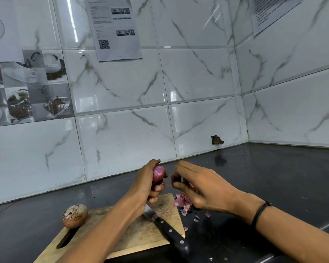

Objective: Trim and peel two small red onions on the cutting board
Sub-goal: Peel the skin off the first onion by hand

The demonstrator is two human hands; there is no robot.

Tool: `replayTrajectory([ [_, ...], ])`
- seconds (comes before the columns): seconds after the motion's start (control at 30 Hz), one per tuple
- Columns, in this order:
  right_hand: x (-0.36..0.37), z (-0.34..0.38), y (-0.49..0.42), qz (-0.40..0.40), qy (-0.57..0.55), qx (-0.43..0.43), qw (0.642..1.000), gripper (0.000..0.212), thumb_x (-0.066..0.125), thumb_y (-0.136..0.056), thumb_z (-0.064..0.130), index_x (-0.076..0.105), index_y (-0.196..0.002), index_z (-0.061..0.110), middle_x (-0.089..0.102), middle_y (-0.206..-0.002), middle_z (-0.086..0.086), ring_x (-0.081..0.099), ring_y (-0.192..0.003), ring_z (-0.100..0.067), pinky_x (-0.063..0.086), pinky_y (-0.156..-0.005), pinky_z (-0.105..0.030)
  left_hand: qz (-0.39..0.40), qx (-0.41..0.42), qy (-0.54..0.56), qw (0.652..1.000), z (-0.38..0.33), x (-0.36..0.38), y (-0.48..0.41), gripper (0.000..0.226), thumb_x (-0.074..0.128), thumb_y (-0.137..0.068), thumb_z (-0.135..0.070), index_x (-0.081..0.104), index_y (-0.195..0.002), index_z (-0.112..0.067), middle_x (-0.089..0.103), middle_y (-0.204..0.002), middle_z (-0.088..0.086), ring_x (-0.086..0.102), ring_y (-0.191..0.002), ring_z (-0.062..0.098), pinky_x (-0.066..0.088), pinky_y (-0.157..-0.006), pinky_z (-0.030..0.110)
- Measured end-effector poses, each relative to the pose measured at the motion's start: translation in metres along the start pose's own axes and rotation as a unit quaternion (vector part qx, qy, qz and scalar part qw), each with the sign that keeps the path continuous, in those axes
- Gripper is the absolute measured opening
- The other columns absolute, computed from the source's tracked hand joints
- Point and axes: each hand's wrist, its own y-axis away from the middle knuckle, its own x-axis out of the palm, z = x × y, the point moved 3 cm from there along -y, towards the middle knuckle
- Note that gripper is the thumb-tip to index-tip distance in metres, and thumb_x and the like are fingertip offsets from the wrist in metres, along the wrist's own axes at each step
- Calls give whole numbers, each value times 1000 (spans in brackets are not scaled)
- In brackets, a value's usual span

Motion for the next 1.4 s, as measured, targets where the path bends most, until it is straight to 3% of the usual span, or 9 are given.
replayTrajectory([
  [0.2,-2,-8,2,-24,18,54,998,12,50,-99,41,56,-100,31,49,-96,19,55,-75,-7,49,-63,-34,52,-11,23,998,1,4,3,51,44,-98,-55,60,-81,-9,38,-47,0,24,-31,8,21,-34,18],
  [0.37,-5,-13,4,-24,20,99,995,11,57,-91,35,59,-102,34,54,-102,20,59,-77,-5,52,-67,-35,124,-1,32,992,1,9,5,52,49,-95,-59,63,-78,-12,45,-52,0,22,-34,7,26,-37,21],
  [0.47,-4,-16,4,-37,18,123,992,16,50,-92,42,61,-101,34,60,-101,19,60,-78,-5,54,-68,-39,152,15,25,988,0,13,5,54,46,-96,-59,65,-72,-15,51,-58,2,23,-35,7,27,-40,22],
  [0.6,-5,-19,4,-40,19,138,989,29,43,-93,54,63,-98,33,65,-96,20,62,-79,-6,55,-67,-37,133,48,13,990,-2,13,4,58,44,-98,-58,66,-68,-13,53,-62,3,27,-39,8,30,-45,25],
  [0.8,-7,-17,5,-50,8,124,991,8,63,-90,37,62,-96,33,60,-95,21,60,-75,-5,52,-63,-34,114,33,45,992,-4,15,6,70,39,-101,-57,70,-63,-7,56,-58,6,34,-36,8,37,-39,21],
  [1.17,-13,-4,2,-85,-56,72,992,32,43,-102,53,63,-114,31,64,-102,20,62,-87,-5,53,-74,-34,65,-64,104,990,3,16,10,81,25,-98,-71,59,-68,-3,57,-51,12,30,-24,8,27,-26,14],
  [1.3,-13,4,0,-63,-48,26,997,40,56,-93,64,61,-121,35,59,-104,22,61,-82,-6,53,-72,-32,43,-62,96,993,5,17,9,84,26,-96,-74,62,-64,-5,39,-39,2,27,-25,9,25,-31,15],
  [1.4,-13,5,-1,-76,-46,7,996,39,67,-90,59,60,-119,34,57,-103,19,61,-81,-10,53,-69,-36,62,-45,75,994,5,19,7,86,30,-90,-80,67,-53,-11,37,-45,3,27,-30,11,26,-37,19],
])
